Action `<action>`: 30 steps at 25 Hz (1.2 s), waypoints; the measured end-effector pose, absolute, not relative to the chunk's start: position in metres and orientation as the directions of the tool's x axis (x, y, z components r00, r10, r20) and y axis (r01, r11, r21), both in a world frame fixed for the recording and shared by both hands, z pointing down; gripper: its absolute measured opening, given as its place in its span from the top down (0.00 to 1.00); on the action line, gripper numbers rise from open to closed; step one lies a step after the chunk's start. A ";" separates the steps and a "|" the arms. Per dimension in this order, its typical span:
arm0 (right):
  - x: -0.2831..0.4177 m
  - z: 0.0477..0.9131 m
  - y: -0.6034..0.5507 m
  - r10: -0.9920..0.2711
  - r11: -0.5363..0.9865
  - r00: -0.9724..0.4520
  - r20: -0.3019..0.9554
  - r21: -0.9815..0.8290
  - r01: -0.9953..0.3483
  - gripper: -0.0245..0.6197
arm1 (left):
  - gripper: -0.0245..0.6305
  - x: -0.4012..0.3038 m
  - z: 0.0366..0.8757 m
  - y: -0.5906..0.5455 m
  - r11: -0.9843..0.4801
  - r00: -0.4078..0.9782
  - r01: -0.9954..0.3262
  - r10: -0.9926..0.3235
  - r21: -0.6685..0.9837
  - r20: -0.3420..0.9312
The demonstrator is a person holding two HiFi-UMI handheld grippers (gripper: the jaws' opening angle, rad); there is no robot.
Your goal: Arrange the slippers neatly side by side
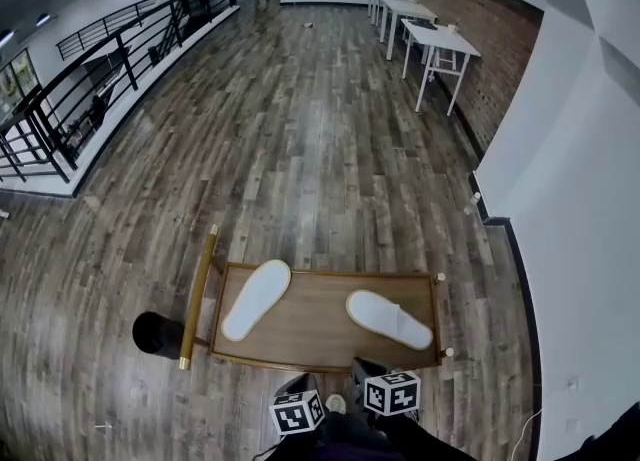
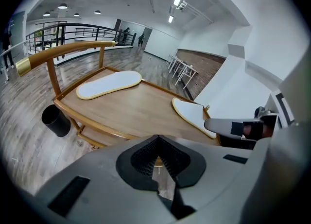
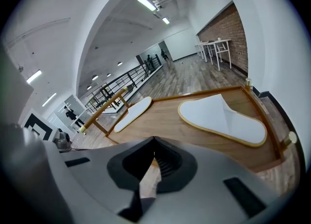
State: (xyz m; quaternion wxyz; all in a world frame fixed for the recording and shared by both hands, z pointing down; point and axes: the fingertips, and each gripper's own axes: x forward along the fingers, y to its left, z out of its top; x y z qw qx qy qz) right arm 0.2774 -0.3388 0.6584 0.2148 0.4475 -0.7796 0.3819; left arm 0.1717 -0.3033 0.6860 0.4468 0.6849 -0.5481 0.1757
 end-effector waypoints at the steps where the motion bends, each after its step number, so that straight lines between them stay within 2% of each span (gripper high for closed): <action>1: 0.279 0.659 -0.341 -0.532 0.304 -0.508 0.677 -0.408 -0.861 0.96 | 0.96 0.173 0.686 -0.306 -0.001 0.336 -0.909 -0.590 0.416 0.734; 15: 0.281 0.647 -0.398 -0.590 0.253 -0.476 0.652 -0.411 -0.876 0.96 | 0.96 0.181 0.659 -0.394 -0.104 0.381 -0.907 -0.617 0.408 0.688; 20: 0.285 0.649 -0.425 -0.607 0.238 -0.449 0.656 -0.388 -0.890 0.96 | 0.96 0.186 0.654 -0.433 -0.183 0.405 -0.908 -0.614 0.377 0.677; 27: 0.286 0.640 -0.455 -0.619 0.288 -0.441 0.650 -0.335 -0.897 0.96 | 0.96 0.188 0.634 -0.470 -0.267 0.443 -0.895 -0.622 0.357 0.645; 30: 0.305 0.640 -0.468 -0.600 0.376 -0.435 0.671 -0.244 -0.894 0.96 | 0.96 0.184 0.629 -0.476 -0.259 0.457 -0.886 -0.631 0.385 0.627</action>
